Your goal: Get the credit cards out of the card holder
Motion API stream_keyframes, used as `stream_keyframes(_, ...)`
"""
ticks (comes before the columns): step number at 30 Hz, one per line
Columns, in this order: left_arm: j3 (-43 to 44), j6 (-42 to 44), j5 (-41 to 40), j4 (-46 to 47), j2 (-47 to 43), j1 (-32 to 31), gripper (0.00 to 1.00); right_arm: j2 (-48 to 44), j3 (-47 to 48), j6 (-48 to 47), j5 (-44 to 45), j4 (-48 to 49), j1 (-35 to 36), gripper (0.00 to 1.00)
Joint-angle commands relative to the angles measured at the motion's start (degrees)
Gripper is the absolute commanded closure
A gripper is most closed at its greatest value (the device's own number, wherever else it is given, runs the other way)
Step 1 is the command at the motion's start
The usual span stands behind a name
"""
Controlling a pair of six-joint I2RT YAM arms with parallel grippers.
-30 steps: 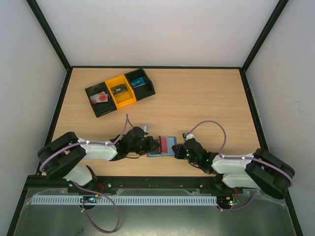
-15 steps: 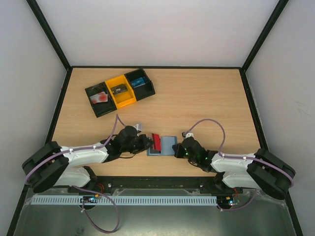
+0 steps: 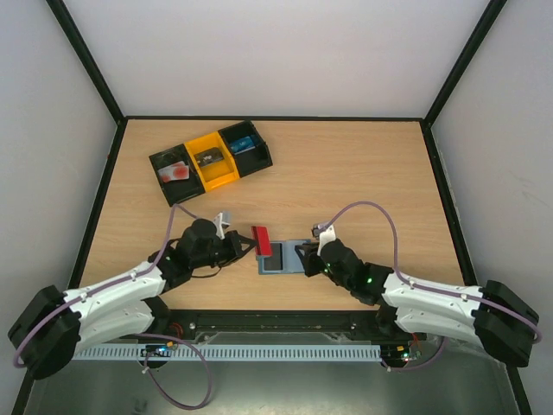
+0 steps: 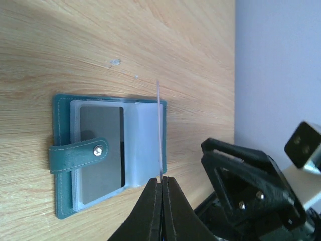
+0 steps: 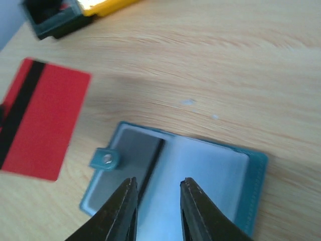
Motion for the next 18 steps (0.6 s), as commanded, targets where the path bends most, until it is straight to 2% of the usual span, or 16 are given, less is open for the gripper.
stream_keyframes(1,-0.91,-0.75,4.83,-3.24,-4.54,2.35,0.97,-5.43,-0.62,-18.16,6.07,6.28,6.65,0.74)
stream_keyframes(5,-0.99,-0.94,7.01,-6.01,-8.07,4.35,0.97,-10.25,-5.01,-34.87,7.69,15.4,11.54,0.74)
stream_keyframes(8,-1.21,-1.51,7.9,-7.49,-10.53,5.46,0.97,-10.94,-5.62,-43.1,6.06,17.26,12.17,0.7)
stream_keyframes(13,-1.85,-4.64,11.35,-5.53,-12.89,6.21,0.97,-7.54,-4.99,-51.17,4.92,20.65,12.52,0.62)
stream_keyframes(18,-1.1,-5.41,13.09,-5.37,-12.86,6.17,0.97,-1.13,-3.75,-57.82,5.11,25.12,13.69,0.59)
